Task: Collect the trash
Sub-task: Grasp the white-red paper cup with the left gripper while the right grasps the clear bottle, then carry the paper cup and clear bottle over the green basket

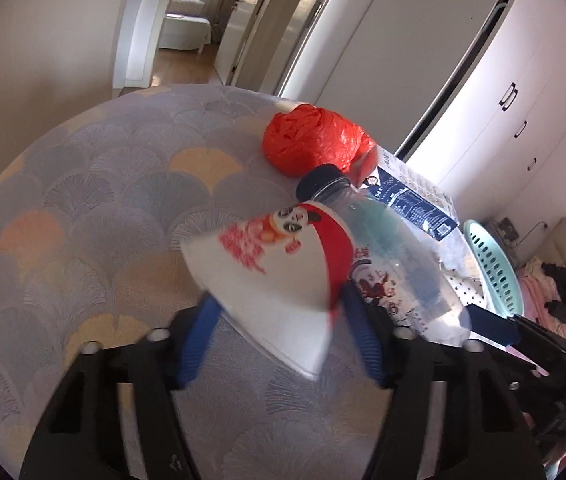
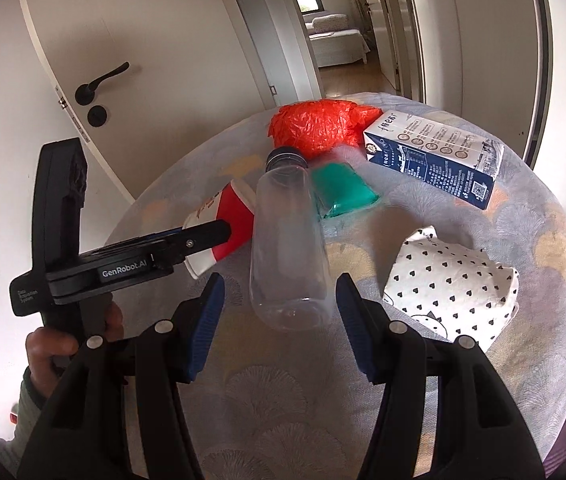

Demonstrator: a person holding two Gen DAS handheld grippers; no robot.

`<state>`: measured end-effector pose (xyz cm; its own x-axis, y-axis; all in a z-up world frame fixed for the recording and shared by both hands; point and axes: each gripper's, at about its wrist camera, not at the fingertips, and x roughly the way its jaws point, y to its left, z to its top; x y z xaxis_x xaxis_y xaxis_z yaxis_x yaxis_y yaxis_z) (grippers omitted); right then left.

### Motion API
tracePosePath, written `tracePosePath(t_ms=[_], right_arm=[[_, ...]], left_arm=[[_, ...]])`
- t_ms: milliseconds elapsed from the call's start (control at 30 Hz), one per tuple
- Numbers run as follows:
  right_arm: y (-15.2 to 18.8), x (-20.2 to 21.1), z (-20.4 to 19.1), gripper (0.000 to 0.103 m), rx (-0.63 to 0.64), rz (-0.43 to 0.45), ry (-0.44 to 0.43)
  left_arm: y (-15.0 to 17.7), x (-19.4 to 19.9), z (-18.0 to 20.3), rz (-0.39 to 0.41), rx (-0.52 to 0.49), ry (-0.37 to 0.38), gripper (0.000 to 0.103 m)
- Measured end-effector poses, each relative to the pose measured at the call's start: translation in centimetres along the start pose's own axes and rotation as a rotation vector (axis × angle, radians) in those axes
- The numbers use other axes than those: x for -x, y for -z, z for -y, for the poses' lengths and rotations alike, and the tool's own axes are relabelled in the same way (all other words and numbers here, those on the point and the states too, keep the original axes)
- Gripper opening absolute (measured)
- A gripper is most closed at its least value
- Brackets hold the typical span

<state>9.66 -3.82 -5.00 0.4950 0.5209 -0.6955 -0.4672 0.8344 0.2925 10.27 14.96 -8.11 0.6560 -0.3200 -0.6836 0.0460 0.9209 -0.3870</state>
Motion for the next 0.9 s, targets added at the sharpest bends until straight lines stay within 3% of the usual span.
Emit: tracePosePath(t_ms=[100, 133, 167, 200, 533, 633, 667, 700, 900], right_arm=[[-0.4, -0.3, -0.7, 0.055, 0.023, -0.008, 0.019], [-0.6, -0.6, -0.9, 0.055, 0.033, -0.012, 0.035], [-0.8, -0.8, -1.2, 0.055, 0.044, -0.014, 0.048], [-0.9, -1.1, -1.5, 0.055, 0.055, -0.015, 0.057], [-2.2, -3.9, -1.0, 0.055, 0.015, -0.063, 0.114], [-2.4, -4.9, -0.7, 0.055, 0.003, -0.081, 0.135], [-2.3, -5.0, -0.6, 0.054, -0.002, -0.086, 0.133], [-2.3, -5.2, -0.4, 0.046, -0.011, -0.090, 0.122], [-2.3, -3.3, -0.4, 0.044, -0.026, -0.042, 0.087]], left_arm=[[0.2, 0.4, -0.3, -0.001, 0.030, 0.023, 0.046], [0.2, 0.6, -0.4, 0.005, 0.037, 0.025, 0.038], [0.2, 0.9, -0.6, 0.012, 0.045, 0.036, 0.020], [0.1, 1.4, -0.9, 0.017, 0.062, 0.068, 0.012], [-0.8, 1.8, -0.2, 0.033, 0.046, 0.102, 0.010], [-1.0, 1.5, 0.3, 0.032, 0.033, 0.077, 0.010], [-1.0, 1.4, 0.6, 0.035, 0.029, 0.069, 0.010], [-1.1, 1.5, 0.6, 0.038, 0.028, 0.068, 0.007], [-1.5, 3.7, 0.9, 0.091, 0.012, 0.071, 0.002]])
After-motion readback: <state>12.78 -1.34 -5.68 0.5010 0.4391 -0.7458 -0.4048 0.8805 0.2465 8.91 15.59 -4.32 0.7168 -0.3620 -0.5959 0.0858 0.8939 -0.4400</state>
